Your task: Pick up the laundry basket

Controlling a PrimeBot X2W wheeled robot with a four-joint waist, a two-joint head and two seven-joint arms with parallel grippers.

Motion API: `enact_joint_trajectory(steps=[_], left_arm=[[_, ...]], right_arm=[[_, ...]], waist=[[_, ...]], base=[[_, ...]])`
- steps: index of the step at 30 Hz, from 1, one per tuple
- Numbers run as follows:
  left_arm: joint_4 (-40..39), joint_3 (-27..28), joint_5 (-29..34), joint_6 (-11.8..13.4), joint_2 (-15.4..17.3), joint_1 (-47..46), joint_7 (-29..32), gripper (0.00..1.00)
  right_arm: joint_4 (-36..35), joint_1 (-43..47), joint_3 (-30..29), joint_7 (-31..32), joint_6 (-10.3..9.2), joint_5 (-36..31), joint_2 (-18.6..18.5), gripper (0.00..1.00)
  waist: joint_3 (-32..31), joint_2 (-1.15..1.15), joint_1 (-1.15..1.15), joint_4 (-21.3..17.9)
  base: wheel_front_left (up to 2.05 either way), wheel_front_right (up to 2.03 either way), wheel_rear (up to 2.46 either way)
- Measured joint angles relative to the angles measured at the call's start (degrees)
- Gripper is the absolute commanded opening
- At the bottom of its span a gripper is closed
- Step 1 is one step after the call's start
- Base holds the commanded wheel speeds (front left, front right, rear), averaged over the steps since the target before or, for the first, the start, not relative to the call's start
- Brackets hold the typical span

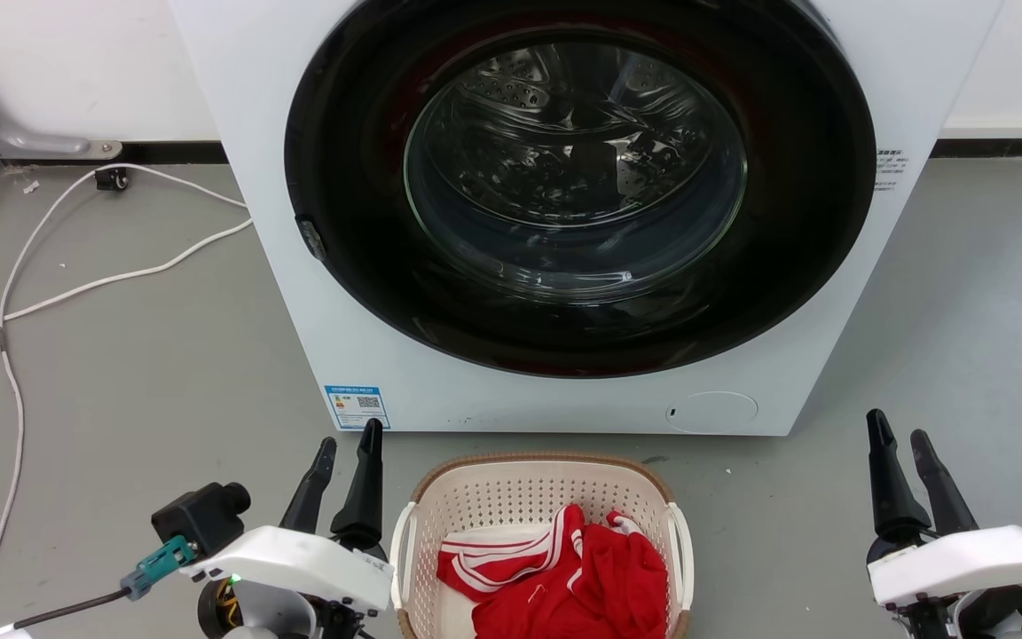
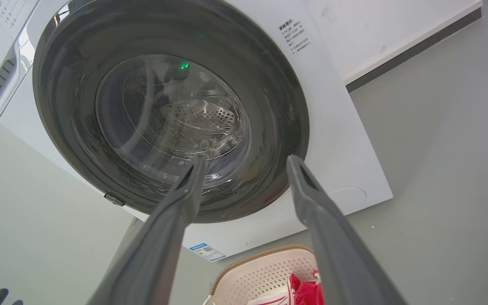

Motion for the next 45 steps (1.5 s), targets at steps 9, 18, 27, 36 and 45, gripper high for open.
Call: enact_joint_trajectory(steps=[9, 18, 27, 36, 45], left_arm=[[0.21, -1.46, 6.81, 0.45, 0.01, -0.12, -1.57, 1.0], [0.44, -2.41, 12.74, 1.2, 0.08, -0.51, -2.96, 1.0], [0.66, -3.56, 18.39, 1.72, 0.14, -0.61, -4.26, 1.0], [0.89, -4.43, 23.16, 2.19, 0.19, -0.71, -5.46, 1.0], [1.03, -5.54, 28.41, 2.66, 0.22, -0.75, -6.78, 1.0]], right_arm=[[-0.76, 0.13, 0.16, -0.79, 0.01, -7.47, 0.18, 1.0], [-1.36, 0.48, 0.26, -1.77, 0.01, -14.19, 0.29, 1.0], [-2.07, 0.76, 0.25, -2.4, 0.01, -20.08, 0.34, 1.0], [-2.63, 1.27, 0.36, -2.81, 0.01, -24.66, 0.36, 1.0], [-3.32, 1.63, 0.49, -3.71, 0.02, -29.08, 0.37, 1.0]], waist=[[-0.09, 0.0, 0.0, -0.03], [-0.22, 0.0, 0.0, 0.02], [-0.23, 0.0, 0.0, 0.04], [-0.19, 0.0, 0.0, 0.02], [-0.03, 0.0, 0.0, 0.05]], base=[[0.0, 0.0, 0.0], [0.0, 0.0, 0.0], [0.0, 0.0, 0.0], [0.0, 0.0, 0.0], [0.0, 0.0, 0.0]])
